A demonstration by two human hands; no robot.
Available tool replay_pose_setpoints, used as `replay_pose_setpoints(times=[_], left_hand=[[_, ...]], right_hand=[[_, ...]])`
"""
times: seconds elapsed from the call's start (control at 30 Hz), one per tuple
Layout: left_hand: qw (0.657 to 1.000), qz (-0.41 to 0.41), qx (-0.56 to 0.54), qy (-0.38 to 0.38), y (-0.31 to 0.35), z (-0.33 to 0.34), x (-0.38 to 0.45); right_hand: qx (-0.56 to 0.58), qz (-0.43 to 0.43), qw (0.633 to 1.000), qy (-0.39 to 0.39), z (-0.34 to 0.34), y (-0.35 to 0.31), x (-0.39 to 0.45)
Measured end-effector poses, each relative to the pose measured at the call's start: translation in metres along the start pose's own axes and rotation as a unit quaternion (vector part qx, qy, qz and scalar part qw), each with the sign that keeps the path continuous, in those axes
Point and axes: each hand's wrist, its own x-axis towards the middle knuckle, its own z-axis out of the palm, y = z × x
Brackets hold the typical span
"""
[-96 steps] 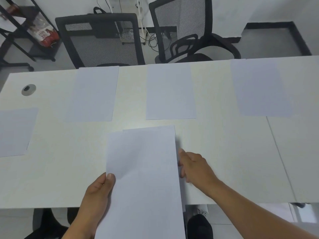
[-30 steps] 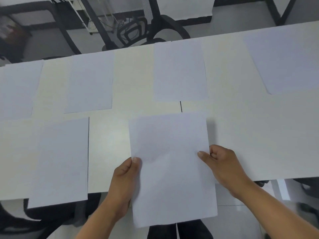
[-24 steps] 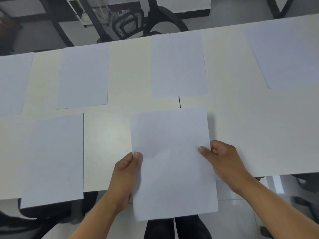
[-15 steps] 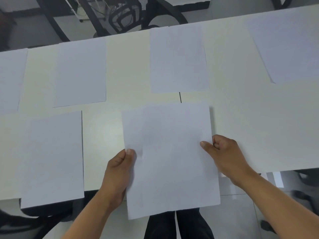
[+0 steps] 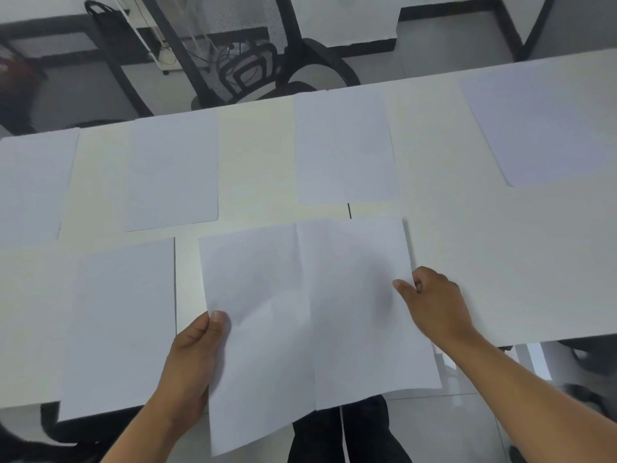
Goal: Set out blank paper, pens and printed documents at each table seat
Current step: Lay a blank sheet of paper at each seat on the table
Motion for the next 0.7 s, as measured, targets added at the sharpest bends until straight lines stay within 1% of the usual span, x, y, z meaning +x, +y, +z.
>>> replay_pose_setpoints(times=[0.13, 0.27, 0.43, 0.5, 0.63, 0.67, 0.7], left_hand=[[1.0, -0.004, -0.005, 0.0, -0.005, -0.011, 0.003], [1.0, -0.009, -0.013, -0.006, -0.008, -0.014, 0.004], [1.0, -0.006, -0.019, -0.016, -0.009, -0.015, 0.005], [1.0, 0.004, -0.017, -0.02, -0.008, -0.016, 0.006], [0.999, 0.017, -0.018, -0.028, -0.005, -0.02, 0.01], [0.999, 0.017, -0.021, -0.029, -0.004, -0.02, 0.01], [0.999, 0.019, -0.02, -0.027, -0.004, -0.02, 0.011]], right_hand=[[-0.05, 0.019, 0.999, 0.007, 0.002, -0.004, 0.003], [-0.103, 0.019, 0.994, 0.008, 0.004, -0.011, 0.005], [-0.147, 0.026, 0.988, 0.033, 0.001, -0.016, 0.007], [-0.15, 0.019, 0.987, 0.055, 0.001, -0.017, 0.006], [-0.171, -0.044, 0.976, 0.129, 0.018, -0.018, -0.001], [-0.169, -0.075, 0.973, 0.139, 0.021, -0.019, -0.004], [-0.163, -0.117, 0.971, 0.127, 0.024, -0.02, -0.007]])
